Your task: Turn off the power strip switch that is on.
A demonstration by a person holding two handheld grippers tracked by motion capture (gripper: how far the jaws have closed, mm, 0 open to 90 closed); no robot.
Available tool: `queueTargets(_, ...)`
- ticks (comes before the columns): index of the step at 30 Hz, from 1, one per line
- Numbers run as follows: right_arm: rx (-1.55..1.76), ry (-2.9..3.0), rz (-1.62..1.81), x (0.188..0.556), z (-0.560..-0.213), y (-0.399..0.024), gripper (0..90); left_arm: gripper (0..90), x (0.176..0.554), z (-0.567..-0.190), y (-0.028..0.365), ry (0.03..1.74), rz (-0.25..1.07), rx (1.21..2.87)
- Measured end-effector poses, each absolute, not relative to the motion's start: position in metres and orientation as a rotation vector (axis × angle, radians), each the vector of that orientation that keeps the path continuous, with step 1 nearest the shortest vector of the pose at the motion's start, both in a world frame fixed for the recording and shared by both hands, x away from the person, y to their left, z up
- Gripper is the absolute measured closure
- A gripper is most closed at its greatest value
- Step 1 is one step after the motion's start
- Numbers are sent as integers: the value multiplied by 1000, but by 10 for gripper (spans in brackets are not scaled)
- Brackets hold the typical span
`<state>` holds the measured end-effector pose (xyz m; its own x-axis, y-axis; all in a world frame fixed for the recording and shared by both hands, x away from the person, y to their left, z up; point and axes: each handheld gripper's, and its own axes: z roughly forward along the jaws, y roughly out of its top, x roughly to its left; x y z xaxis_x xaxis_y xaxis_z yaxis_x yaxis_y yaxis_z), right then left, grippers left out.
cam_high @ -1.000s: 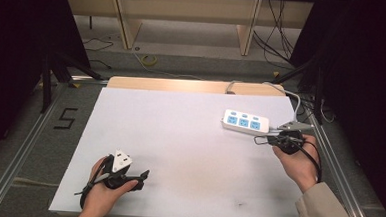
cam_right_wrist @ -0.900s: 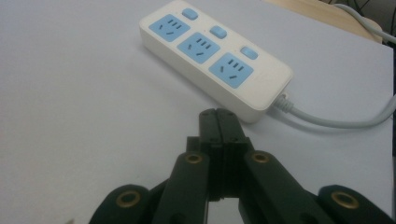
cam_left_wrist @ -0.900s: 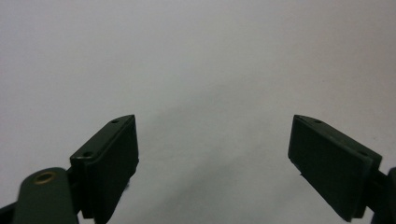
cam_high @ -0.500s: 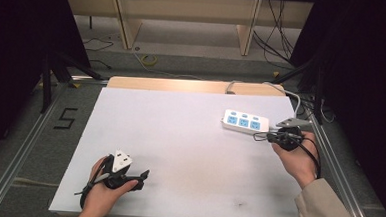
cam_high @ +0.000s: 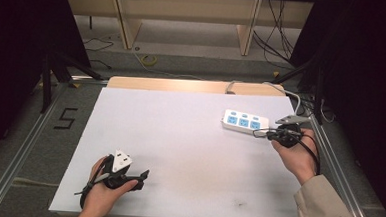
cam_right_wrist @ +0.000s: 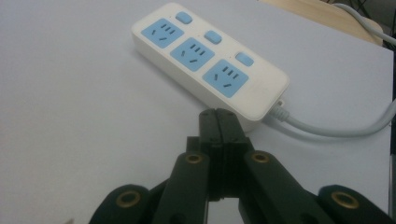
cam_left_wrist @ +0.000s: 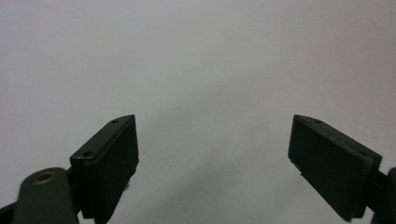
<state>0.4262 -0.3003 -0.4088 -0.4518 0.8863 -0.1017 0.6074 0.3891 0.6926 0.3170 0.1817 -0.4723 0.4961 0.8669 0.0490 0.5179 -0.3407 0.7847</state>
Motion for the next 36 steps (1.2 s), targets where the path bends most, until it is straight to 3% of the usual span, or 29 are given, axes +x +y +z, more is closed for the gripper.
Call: queueTargets(36, 1299, 2202, 768, 449, -400, -300, 900, 157, 318, -472, 181, 1135, 612, 2011)
